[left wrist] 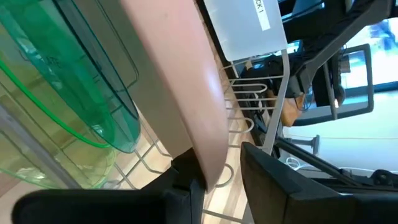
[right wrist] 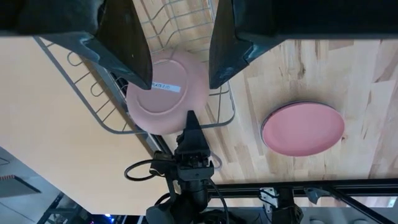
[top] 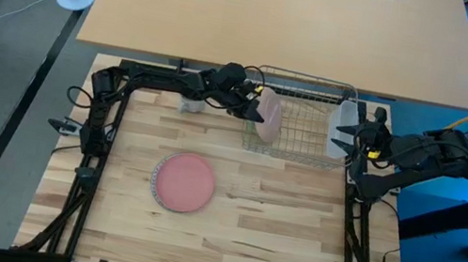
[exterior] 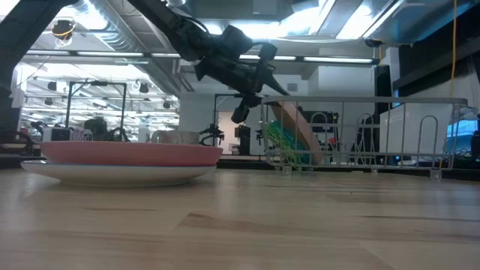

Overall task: Sort dishes
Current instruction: Put the light pink plate into the dish rack

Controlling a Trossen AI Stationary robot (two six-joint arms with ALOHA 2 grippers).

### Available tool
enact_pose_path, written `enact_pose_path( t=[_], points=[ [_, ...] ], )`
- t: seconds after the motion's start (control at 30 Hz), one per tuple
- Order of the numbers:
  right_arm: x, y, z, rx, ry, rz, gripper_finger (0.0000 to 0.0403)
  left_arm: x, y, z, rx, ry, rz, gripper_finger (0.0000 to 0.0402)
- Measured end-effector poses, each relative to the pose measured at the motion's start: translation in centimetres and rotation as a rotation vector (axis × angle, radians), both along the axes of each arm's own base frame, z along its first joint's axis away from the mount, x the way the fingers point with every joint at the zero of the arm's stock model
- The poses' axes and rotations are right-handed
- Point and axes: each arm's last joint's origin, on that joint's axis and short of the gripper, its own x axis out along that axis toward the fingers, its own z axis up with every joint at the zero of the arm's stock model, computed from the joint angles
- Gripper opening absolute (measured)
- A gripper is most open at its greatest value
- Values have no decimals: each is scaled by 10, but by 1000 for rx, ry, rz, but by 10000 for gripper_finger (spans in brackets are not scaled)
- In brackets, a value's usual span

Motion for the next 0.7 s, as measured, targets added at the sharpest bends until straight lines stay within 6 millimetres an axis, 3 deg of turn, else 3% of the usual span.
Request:
enact_pose_path(
  t=[0.4,0.7],
  points=[
    [-2,0,-4,24,46,15,163,-23,41,1,-220,3,110,88],
    [-3,0,-5,19,61,14,163,-36,59,2,-270,-25,55,88]
  ],
)
